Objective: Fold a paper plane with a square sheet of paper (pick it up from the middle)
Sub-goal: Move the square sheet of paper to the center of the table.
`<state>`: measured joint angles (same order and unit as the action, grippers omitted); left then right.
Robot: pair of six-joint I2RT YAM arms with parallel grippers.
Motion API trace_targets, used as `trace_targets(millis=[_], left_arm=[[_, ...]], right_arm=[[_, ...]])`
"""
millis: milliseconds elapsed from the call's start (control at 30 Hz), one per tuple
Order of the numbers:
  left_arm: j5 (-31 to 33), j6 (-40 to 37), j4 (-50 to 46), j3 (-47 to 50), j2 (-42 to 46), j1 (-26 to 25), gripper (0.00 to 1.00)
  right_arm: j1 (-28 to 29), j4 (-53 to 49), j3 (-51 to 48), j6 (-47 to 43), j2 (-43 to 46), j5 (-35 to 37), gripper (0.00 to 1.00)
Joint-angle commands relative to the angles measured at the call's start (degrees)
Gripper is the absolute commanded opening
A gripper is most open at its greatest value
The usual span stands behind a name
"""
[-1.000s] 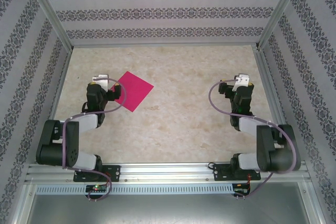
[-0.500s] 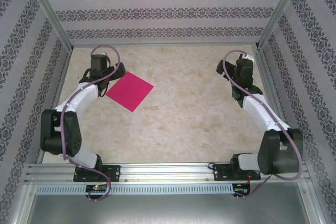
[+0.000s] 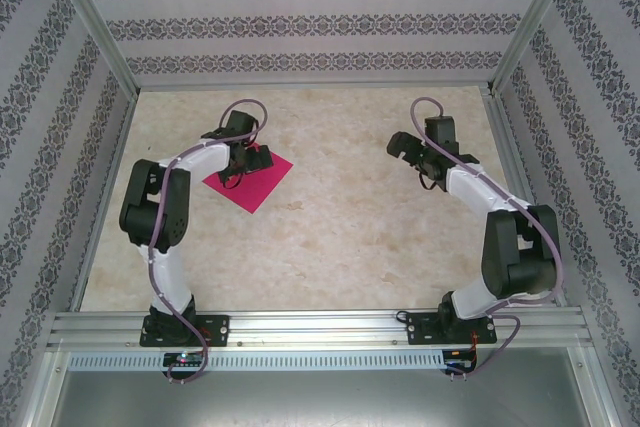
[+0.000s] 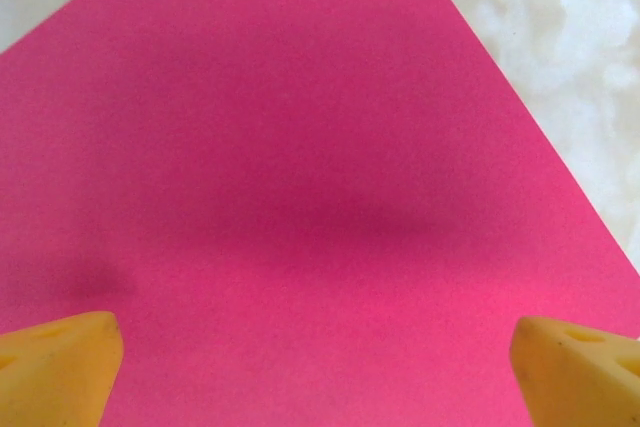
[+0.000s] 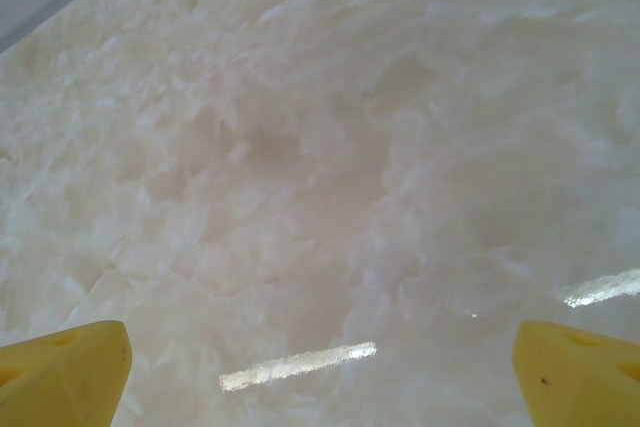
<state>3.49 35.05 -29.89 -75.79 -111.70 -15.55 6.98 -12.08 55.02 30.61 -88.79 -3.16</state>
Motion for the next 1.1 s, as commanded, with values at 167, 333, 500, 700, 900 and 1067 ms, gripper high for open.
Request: trace_targets(millis=[167, 333, 500, 700, 900, 1067], left_arm=[[3.0, 0.5, -7.7, -9.0, -7.2, -4.5, 1.0], [1.8, 0.6, -10.0, -12.9, -11.5, -7.3, 0.99], [-0.5, 0.6, -11.4, -15.1, -13.7, -10.9, 0.98], [-6.6, 2.4, -10.9, -15.5, -14.9, -17.2, 0.96], [-15.6, 8.2, -6.8, -14.8, -15.0, -24.7, 0.95], [-23.2, 13.8, 0.6, -12.4, -12.4, -25.9, 0.95]], right_arm=[[0.7, -1.2, 1.6, 1.4, -1.5, -1.4, 0.98], [0.7, -2.4, 1.5, 1.0, -0.9, -0.4, 0.98], [0.7, -4.0, 1.4, 0.8, -0.1, 1.0, 0.98], [0.1, -6.1, 0.4, 0.4, 2.3, 3.8, 0.98], [-2.2, -8.7, -0.9, 0.2, 5.0, 4.6, 0.98], [-3.0, -11.3, -1.5, -1.6, 7.5, 3.8, 0.98]])
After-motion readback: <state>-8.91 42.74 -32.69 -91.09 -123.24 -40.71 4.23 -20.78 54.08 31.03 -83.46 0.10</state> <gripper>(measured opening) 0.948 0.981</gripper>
